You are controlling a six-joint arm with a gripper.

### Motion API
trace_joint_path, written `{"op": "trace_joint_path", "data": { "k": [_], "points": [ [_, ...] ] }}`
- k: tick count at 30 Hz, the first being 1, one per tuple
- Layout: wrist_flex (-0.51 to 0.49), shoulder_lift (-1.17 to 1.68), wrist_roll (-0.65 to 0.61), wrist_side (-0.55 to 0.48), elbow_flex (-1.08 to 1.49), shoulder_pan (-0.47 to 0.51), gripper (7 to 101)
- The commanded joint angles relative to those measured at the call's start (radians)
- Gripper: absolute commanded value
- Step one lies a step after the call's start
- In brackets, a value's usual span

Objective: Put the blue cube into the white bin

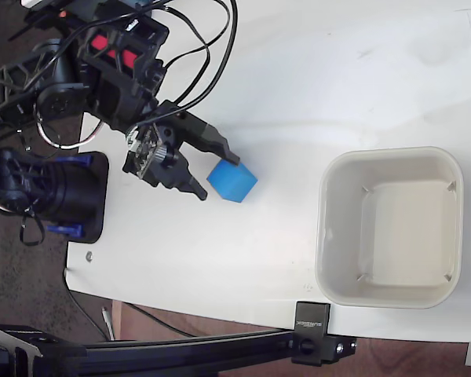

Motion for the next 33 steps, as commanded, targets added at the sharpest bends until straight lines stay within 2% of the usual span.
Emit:
{"op": "trace_joint_path", "data": {
  "k": [1, 11, 16, 24, 33],
  "points": [
    [-0.025, 0.006, -0.005, 0.0, -0.06, 0.0, 96.0],
    [-0.083, -0.018, -0.021, -0.021, -0.046, 0.015, 93.0],
    [-0.075, -0.021, -0.018, -0.011, -0.046, 0.015, 82.3],
    [-0.061, -0.025, -0.014, -0.012, -0.029, 0.043, 71.0],
    [-0.083, -0.031, -0.012, -0.025, -0.017, 0.046, 74.2]
  ]
}}
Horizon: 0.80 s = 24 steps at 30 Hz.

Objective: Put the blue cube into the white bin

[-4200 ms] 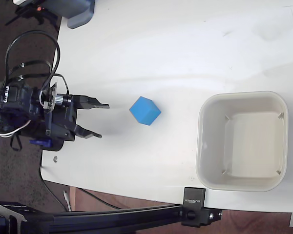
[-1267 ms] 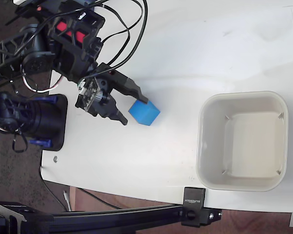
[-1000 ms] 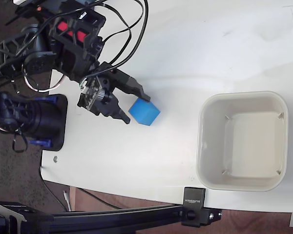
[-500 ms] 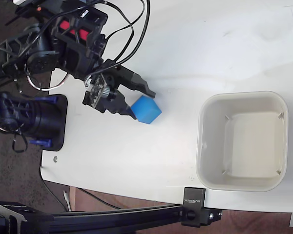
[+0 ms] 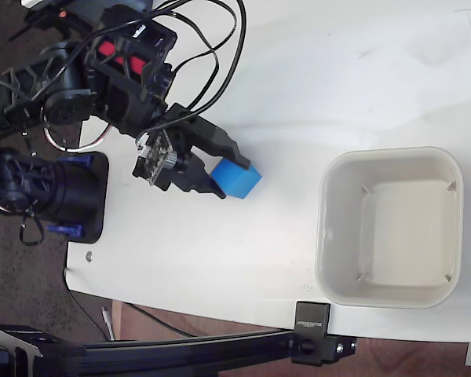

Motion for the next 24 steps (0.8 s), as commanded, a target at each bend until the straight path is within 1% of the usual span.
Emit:
{"op": "trace_joint_path", "data": {
  "k": [1, 3, 6, 8, 10, 12, 13, 16, 18, 22, 24],
  "points": [
    [-0.018, 0.015, 0.003, -0.002, -0.011, -0.002, 74.2],
    [-0.018, 0.017, 0.002, -0.002, -0.011, -0.003, 74.2],
    [-0.011, 0.015, -0.002, -0.005, -0.018, -0.005, 71.0],
    [-0.008, 0.014, -0.003, -0.008, -0.021, -0.005, 66.4],
    [-0.003, 0.011, -0.003, -0.014, -0.028, -0.005, 64.0],
    [0.011, 0.008, 0.0, -0.015, -0.04, -0.009, 57.8],
    [0.026, 0.006, 0.002, -0.015, -0.049, -0.011, 54.3],
    [0.083, 0.028, -0.011, -0.015, -0.077, -0.012, 53.2],
    [0.126, 0.052, -0.026, -0.015, -0.098, -0.008, 50.8],
    [0.235, 0.092, -0.095, -0.018, -0.195, 0.02, 49.7],
    [0.282, 0.098, -0.155, -0.02, -0.27, 0.044, 49.5]
  ]
}}
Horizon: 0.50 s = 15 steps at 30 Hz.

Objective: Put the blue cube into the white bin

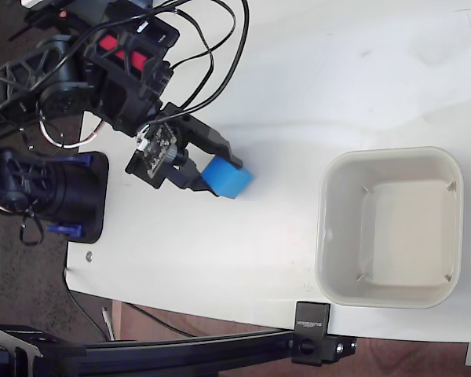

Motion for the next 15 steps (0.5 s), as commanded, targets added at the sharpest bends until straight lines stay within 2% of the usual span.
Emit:
{"op": "trace_joint_path", "data": {
  "k": [1, 3, 5, 10, 15],
  "points": [
    [0.077, 0.075, -0.104, -0.006, -0.193, 0.048, 49.5],
    [0.106, 0.055, -0.187, -0.021, -0.296, 0.084, 49.5],
    [0.086, 0.034, -0.304, -0.061, -0.38, 0.132, 50.5],
    [-0.143, -0.026, -0.603, -0.275, -0.451, 0.295, 52.4],
    [-0.321, -0.149, -0.744, -0.442, -0.5, 0.423, 52.2]
  ]
}}
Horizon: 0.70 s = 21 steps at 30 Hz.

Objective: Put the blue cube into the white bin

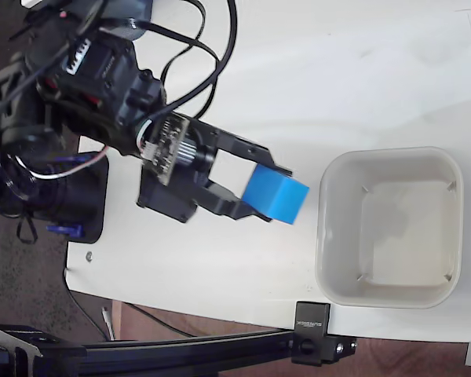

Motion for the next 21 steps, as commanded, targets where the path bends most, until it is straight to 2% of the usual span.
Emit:
{"op": "trace_joint_path", "data": {
  "k": [1, 7, 13, 16, 17, 19, 21],
  "points": [
    [-0.138, -0.049, -0.075, -0.167, -0.095, 0.081, 52.2],
    [-0.359, -0.126, -0.153, -0.284, -0.091, 0.153, 52.4],
    [-0.554, -0.19, -0.176, -0.334, -0.081, 0.173, 53.5],
    [-0.617, -0.241, -0.181, -0.351, -0.098, 0.183, 54.6],
    [-0.626, -0.258, -0.181, -0.353, -0.107, 0.186, 57.8],
    [-0.63, -0.284, -0.178, -0.357, -0.133, 0.19, 75.3],
    [-0.604, -0.304, -0.179, -0.351, -0.167, 0.195, 87.9]
  ]
}}
